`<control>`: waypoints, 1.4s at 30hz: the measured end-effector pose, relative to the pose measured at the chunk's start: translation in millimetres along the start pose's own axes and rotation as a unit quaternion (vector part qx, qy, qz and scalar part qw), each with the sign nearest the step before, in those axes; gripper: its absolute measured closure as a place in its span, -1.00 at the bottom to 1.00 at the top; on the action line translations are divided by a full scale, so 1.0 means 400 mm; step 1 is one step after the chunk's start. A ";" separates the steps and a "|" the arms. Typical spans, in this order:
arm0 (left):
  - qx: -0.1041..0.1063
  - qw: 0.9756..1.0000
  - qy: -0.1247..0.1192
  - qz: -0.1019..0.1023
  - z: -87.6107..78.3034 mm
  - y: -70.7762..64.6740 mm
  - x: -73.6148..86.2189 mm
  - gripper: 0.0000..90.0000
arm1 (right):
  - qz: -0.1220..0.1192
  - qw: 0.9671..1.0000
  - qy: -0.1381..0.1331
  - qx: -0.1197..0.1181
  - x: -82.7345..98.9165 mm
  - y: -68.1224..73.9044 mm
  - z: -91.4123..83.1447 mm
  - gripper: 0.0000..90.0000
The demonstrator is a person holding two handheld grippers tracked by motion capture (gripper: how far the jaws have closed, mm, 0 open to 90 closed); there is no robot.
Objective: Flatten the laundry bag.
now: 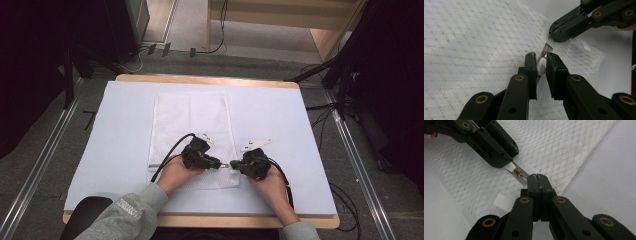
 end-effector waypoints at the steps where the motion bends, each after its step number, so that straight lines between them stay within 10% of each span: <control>1: 0.003 1.000 -0.001 0.001 0.000 -0.002 -0.001 0.77 | -0.001 1.000 -0.001 -0.001 0.000 -0.001 0.000 1.00; 42: 0.027 1.000 -0.004 -0.001 0.021 0.001 -0.005 0.93 | 0.002 1.000 -0.001 -0.003 0.001 -0.002 0.000 1.00</control>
Point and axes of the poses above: each handheld gripper's, and its own axes: z roughly forward along the jaws, x roughly out of its underside, y roughly to its left, the point moved 1 cm from there along z, roughly forward along the jaws, and after that the axes turned 7 degrees about z, right-handed, at the moved point
